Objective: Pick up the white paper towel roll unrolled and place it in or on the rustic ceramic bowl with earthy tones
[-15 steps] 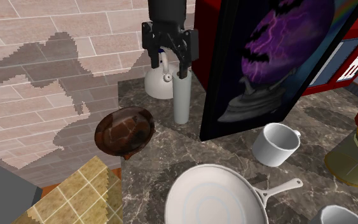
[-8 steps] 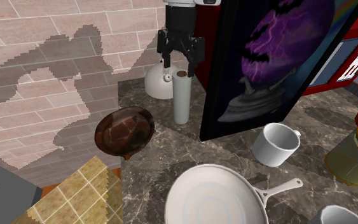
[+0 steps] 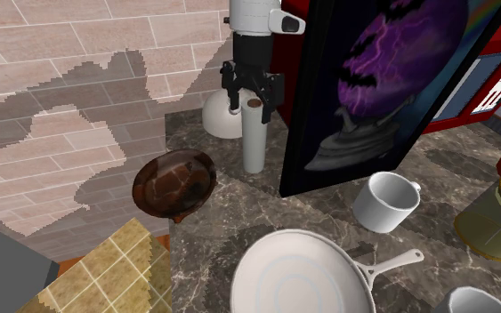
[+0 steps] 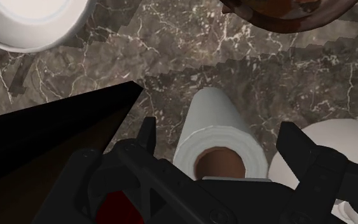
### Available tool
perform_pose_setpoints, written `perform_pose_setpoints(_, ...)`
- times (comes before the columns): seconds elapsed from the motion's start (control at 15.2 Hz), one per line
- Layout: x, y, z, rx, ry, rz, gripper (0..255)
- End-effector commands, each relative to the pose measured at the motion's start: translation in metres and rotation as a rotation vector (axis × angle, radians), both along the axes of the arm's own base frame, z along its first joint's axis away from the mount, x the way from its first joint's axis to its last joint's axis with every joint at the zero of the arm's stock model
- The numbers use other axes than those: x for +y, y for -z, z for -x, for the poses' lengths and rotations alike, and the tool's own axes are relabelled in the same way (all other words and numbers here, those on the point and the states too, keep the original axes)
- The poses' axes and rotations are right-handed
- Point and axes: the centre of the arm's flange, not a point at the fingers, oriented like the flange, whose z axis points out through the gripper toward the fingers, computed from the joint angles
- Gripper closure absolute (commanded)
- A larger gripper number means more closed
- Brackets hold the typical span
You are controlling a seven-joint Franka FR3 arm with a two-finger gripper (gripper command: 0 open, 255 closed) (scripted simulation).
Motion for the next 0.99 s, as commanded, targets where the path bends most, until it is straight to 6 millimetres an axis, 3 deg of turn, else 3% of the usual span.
perform_pose_setpoints(0.0,0.0001,0.0016,0.0007,-0.001,0.000,0.000,0)
perform_pose_setpoints(0.33,0.0001,0.0015,0.0007,-0.001,0.000,0.000,0)
perform_pose_setpoints(0.4,0.0001,0.0015,0.0007,-0.001,0.000,0.000,255)
perform_pose_setpoints(0.92,0.0001,0.0015,0.0006,-0.001,0.000,0.000,255)
